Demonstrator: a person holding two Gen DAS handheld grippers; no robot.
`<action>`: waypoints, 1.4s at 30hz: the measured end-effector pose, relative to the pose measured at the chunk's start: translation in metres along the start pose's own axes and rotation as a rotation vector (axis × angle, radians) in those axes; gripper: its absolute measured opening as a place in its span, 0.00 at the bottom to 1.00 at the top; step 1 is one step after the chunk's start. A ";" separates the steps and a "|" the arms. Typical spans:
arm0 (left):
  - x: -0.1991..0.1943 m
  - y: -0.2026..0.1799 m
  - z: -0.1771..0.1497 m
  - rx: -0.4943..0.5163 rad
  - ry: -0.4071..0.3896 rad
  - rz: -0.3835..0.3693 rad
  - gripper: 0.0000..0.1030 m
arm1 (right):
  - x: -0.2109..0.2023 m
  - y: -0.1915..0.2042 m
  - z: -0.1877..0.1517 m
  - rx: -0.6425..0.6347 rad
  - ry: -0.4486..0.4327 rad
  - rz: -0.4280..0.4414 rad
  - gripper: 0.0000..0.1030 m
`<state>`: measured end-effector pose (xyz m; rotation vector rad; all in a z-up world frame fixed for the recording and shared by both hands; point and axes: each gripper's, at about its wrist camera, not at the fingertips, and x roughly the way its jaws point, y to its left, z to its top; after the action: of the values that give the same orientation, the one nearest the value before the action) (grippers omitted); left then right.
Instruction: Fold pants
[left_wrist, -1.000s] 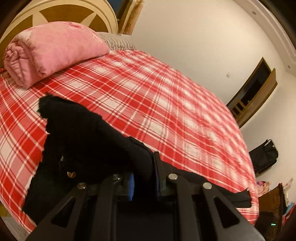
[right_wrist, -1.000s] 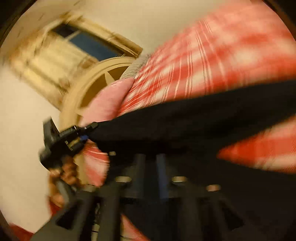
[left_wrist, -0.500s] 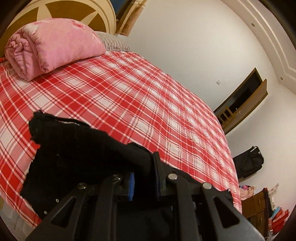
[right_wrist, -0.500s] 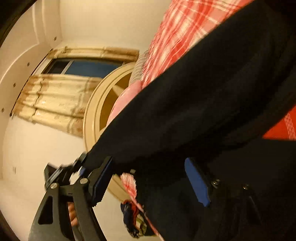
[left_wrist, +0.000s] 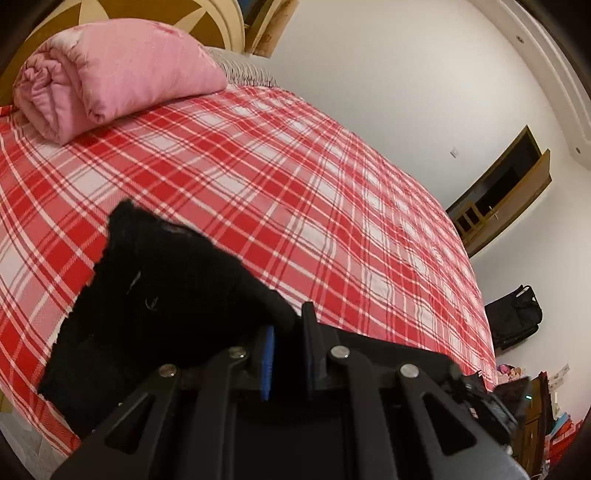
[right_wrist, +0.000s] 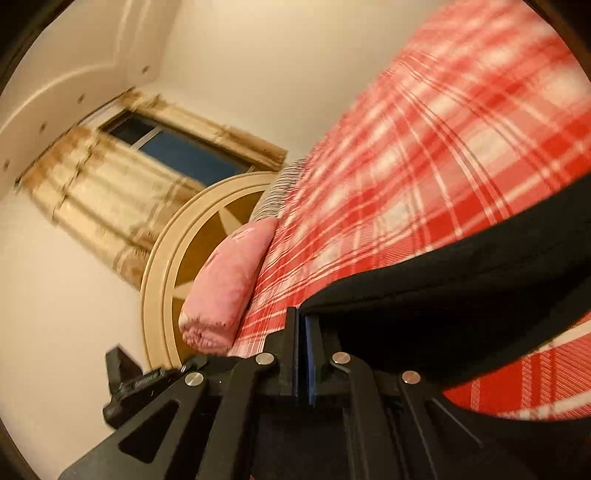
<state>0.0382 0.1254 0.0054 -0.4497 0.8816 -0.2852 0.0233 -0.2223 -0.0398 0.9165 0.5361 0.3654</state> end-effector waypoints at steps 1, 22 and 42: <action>-0.004 0.001 0.000 0.003 -0.005 -0.002 0.13 | -0.006 0.010 -0.003 -0.033 0.005 0.002 0.03; -0.020 0.089 -0.088 0.034 0.065 0.229 0.14 | -0.041 0.016 -0.190 -0.419 0.453 -0.114 0.03; -0.070 0.106 -0.088 0.153 -0.079 0.576 0.56 | -0.032 0.004 -0.196 -0.446 0.708 -0.125 0.05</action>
<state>-0.0678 0.2238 -0.0474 -0.0527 0.8675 0.1925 -0.1167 -0.1099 -0.1243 0.2975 1.1018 0.6700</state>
